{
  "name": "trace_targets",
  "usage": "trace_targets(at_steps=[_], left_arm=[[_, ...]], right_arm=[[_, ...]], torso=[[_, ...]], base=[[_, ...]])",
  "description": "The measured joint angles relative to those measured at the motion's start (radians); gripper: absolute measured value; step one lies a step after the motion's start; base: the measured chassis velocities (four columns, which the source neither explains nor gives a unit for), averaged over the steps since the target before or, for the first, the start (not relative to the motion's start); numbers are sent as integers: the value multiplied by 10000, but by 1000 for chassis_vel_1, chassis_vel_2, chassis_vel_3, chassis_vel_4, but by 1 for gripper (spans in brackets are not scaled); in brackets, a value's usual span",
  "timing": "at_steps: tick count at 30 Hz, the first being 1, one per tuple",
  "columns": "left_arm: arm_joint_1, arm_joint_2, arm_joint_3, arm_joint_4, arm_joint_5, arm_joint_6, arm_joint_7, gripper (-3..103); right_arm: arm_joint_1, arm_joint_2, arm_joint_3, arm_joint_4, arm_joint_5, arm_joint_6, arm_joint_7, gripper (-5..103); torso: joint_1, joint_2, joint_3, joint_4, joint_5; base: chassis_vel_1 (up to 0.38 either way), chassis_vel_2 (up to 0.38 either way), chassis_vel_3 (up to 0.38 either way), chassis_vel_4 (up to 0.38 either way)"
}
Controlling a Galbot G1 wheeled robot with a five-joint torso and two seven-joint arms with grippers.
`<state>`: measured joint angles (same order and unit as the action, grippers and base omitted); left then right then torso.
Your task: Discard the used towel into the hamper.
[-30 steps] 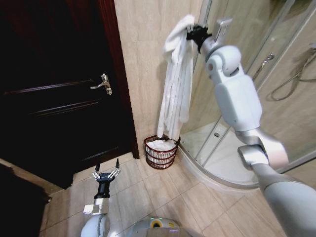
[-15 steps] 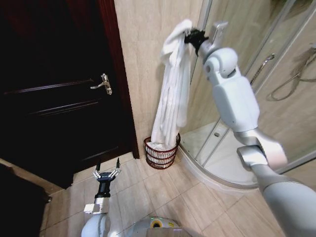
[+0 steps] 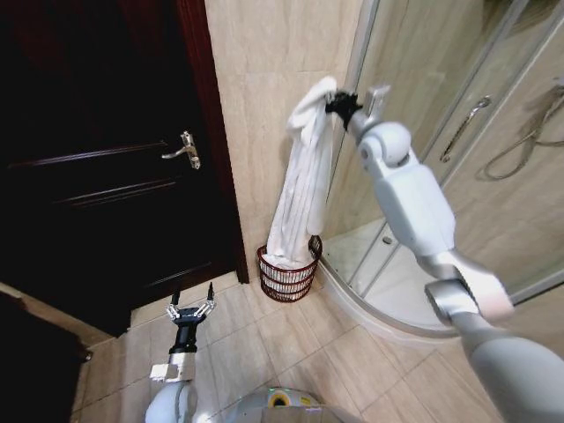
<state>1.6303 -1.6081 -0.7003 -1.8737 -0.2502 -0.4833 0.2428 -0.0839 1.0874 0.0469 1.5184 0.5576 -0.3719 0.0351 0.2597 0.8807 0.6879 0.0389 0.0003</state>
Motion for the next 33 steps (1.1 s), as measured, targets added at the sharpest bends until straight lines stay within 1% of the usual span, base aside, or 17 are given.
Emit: trace_targets(at_steps=[5, 8, 10, 11, 13, 15, 18, 20, 25, 28, 30, 31, 33], left_arm=[[41, 0, -11, -6, -4, -35, -1, 100], [89, 0, -35, -2, -45, -122, -8, 100], [97, 0, -37, 1, -50, -138, -8, 100], [135, 0, -41, 15, -66, -186, -9, 100], [189, 0, -43, 16, -81, -210, -9, 100], [205, 0, -44, 16, -83, -212, -9, 100], [283, 0, -43, 0, -87, -229, -9, 100], [301, 0, -45, -12, -91, -229, -9, 100], [321, 0, -56, -20, -109, -254, -15, 100], [308, 0, -55, -17, -113, -266, 1, 100], [306, 0, -55, -17, -113, -266, 6, 100], [300, 0, -54, -21, -113, -266, 16, 100], [300, 0, -54, -32, -115, -266, 20, 100]], right_arm=[[-670, 8, -87, 42, -77, 191, -47, 4], [-930, 185, -95, -399, -177, 483, -93, 4], [-944, 218, -90, -477, -199, 541, -104, 4], [-955, 365, -61, -793, -250, 793, -135, 4], [-925, 561, -14, -1068, -237, 1076, -137, 4], [-901, 621, -8, -1127, -203, 1141, -134, 4], [-828, 936, -10, -1415, 129, 1582, 44, 3], [-865, 993, -11, -1429, 186, 1652, 128, 3], [-1255, 1155, 82, -1378, 387, 1741, 428, 4], [-1470, 1305, 198, -1572, 521, 2036, 506, 4], [-1499, 1342, 212, -1631, 531, 2111, 508, 4], [-1566, 1452, 249, -1812, 556, 2311, 509, 4], [-1625, 1610, 292, -1974, 587, 2491, 555, 4]], torso=[[-1, 0, 0, 2, -4], [-1, 0, -1, 3, -3], [-1, 0, -1, 2, -3], [0, 0, 0, 3, -2], [0, 0, 0, 2, -3], [0, 0, 0, 2, -3], [-12, -29, -18, 4, -8], [-21, -50, -28, 5, -7], [-119, -253, -129, 4, -3], [-209, -447, -239, 1, -3], [-226, -483, -256, 1, -2], [-273, -584, -308, 1, -3], [-313, -677, -360, 2, -3]], base=[[0, 0, 0, 0], [0, 0, 0, 0], [0, 0, 0, 0], [0, 0, 0, 0], [0, 0, 0, 0], [0, 0, 0, 0], [0, 0, 0, 0], [0, 0, 0, 0], [0, 0, 0, 0], [0, 0, 0, 0], [0, 0, 0, 0], [0, 0, 0, 0], [0, 0, 0, 0]])
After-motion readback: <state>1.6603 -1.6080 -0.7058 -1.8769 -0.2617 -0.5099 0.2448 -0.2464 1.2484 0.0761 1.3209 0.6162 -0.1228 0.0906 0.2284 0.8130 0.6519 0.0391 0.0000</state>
